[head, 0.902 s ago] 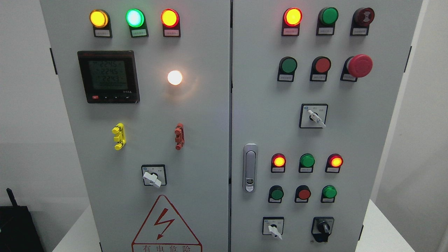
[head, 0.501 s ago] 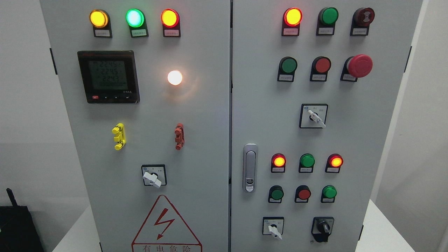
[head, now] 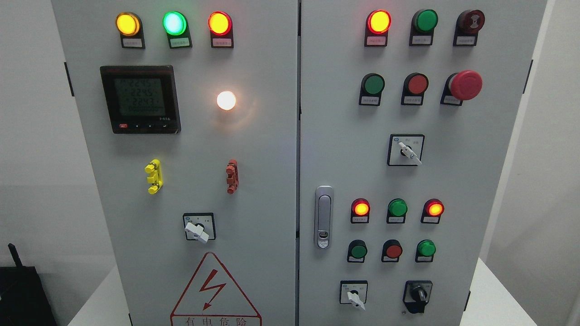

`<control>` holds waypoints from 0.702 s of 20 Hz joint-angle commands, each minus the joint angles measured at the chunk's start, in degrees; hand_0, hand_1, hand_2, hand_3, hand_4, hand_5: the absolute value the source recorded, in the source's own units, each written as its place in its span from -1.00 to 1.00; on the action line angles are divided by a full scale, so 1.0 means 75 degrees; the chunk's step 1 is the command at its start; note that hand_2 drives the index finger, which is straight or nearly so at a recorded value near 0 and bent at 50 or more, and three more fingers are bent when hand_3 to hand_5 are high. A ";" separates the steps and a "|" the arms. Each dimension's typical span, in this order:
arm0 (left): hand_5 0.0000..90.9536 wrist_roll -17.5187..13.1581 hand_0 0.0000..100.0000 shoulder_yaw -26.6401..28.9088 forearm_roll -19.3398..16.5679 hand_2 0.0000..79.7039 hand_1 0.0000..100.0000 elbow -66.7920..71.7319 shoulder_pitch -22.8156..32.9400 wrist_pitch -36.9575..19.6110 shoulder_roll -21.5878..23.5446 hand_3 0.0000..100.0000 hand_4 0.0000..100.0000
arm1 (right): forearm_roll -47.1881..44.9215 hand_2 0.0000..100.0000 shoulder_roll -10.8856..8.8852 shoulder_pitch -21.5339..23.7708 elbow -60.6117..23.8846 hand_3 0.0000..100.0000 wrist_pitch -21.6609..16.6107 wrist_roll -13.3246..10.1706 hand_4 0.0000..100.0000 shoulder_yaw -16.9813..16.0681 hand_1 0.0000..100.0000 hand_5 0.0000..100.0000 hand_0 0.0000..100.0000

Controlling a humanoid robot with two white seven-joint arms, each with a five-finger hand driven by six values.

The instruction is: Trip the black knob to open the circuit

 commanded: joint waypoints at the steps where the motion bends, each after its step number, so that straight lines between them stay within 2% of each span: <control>1: -1.00 -0.0003 -0.76 0.0019 0.0018 -1.00 -0.22 0.0001 -0.0015 -0.0015 0.0001 -1.00 -1.00 | -0.0026 -1.00 0.0031 -0.0003 -0.0035 -1.00 -0.0350 -0.0026 -1.00 -0.0095 -0.88 -1.00 -1.00; 3: -1.00 -0.0003 -0.76 0.0019 0.0018 -1.00 -0.22 0.0001 -0.0015 -0.0026 0.0001 -1.00 -1.00 | -0.0014 -1.00 0.0042 -0.0003 -0.0140 -1.00 -0.0748 -0.0026 -1.00 -0.0282 -0.89 -1.00 -1.00; 5: -1.00 -0.0003 -0.76 0.0019 0.0018 -1.00 -0.22 0.0001 -0.0015 -0.0026 0.0001 -1.00 -1.00 | -0.0002 -1.00 0.0135 0.0078 -0.0618 -1.00 -0.0855 -0.0003 -1.00 -0.0481 -0.89 -1.00 -1.00; 6: -1.00 -0.0003 -0.76 0.0019 0.0018 -1.00 -0.22 0.0001 -0.0015 -0.0026 0.0001 -1.00 -1.00 | 0.0009 -1.00 0.0217 0.0172 -0.0969 -0.86 -0.0855 0.0056 -0.98 -0.0633 -0.89 -1.00 -1.00; 7: -1.00 -0.0003 -0.76 0.0019 0.0018 -1.00 -0.22 0.0001 -0.0015 -0.0026 0.0001 -1.00 -1.00 | 0.0009 -1.00 0.0230 0.0288 -0.1367 -0.54 -0.0867 0.0079 -0.72 -0.0808 -0.89 -1.00 -1.00; 8: -1.00 -0.0003 -0.76 0.0019 0.0018 -1.00 -0.22 0.0001 -0.0015 -0.0015 0.0001 -1.00 -1.00 | 0.0009 -1.00 0.0230 0.0371 -0.1708 -0.49 -0.0878 0.0080 -0.67 -0.0903 -0.89 -1.00 -1.00; 10: -1.00 -0.0003 -0.76 0.0019 0.0018 -1.00 -0.22 0.0001 -0.0015 -0.0015 0.0001 -1.00 -1.00 | 0.0009 -1.00 0.0230 0.0395 -0.2061 0.02 -0.1170 0.0080 -0.26 -0.0950 -0.90 -0.59 -1.00; 14: -1.00 -0.0003 -0.76 0.0019 0.0018 -1.00 -0.22 0.0001 -0.0015 -0.0015 0.0001 -1.00 -1.00 | 0.0009 -1.00 0.0230 0.0407 -0.2589 0.29 -0.1815 0.0080 -0.04 -0.0997 -0.91 -0.34 -1.00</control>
